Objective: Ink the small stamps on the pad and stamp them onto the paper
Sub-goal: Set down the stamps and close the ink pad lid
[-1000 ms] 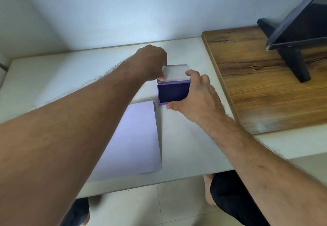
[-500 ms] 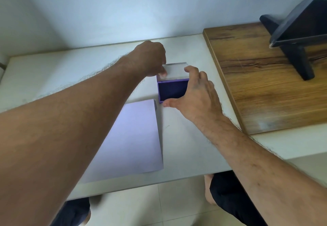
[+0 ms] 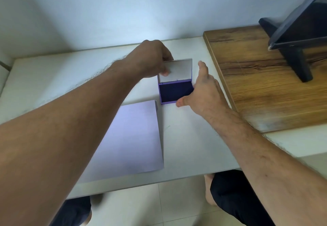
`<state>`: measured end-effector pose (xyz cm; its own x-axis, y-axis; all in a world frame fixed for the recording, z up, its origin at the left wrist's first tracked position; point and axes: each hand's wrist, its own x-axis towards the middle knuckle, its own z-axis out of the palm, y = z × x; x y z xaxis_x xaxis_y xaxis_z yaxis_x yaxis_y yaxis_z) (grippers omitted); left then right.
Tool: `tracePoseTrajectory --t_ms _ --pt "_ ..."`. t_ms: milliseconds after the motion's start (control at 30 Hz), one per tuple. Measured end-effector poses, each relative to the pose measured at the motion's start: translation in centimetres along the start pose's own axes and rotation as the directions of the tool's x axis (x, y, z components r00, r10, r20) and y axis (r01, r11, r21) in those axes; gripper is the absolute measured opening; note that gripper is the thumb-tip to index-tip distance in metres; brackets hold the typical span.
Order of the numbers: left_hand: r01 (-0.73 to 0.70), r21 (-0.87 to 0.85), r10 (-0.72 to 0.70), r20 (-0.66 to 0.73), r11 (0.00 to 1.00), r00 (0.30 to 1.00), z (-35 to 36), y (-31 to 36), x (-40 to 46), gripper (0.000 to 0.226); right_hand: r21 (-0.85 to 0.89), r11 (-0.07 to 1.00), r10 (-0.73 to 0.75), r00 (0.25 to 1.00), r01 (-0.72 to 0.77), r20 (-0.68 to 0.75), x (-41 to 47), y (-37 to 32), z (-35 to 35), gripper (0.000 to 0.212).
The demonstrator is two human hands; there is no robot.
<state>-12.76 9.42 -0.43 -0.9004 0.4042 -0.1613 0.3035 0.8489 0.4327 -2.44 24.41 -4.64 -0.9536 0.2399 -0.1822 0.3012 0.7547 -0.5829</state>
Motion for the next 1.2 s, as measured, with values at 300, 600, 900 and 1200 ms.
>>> tracePoseTrajectory --t_ms 300,600,900,1200 --pt "-0.092 0.041 0.085 0.134 0.995 0.987 0.6 0.5 -4.1 0.042 0.037 0.997 -0.063 0.996 0.065 -0.066 -0.4 0.5 -0.3 0.08" --pt "-0.161 0.145 0.141 0.14 0.976 0.98 1.8 0.4 -5.0 0.06 -0.043 0.996 -0.078 0.996 0.076 -0.036 -0.3 0.1 -0.8 0.074" --pt "-0.138 0.202 0.114 0.125 0.97 0.986 2.8 0.4 -4.0 0.086 -0.058 0.995 -0.082 0.995 0.085 0.055 0.5 0.0 -1.9 0.065" --pt "-0.154 0.159 0.135 0.122 0.975 0.983 2.9 -0.4 -3.3 0.066 -0.207 0.948 -0.235 0.97 0.241 0.055 0.7 0.4 -1.1 0.048"
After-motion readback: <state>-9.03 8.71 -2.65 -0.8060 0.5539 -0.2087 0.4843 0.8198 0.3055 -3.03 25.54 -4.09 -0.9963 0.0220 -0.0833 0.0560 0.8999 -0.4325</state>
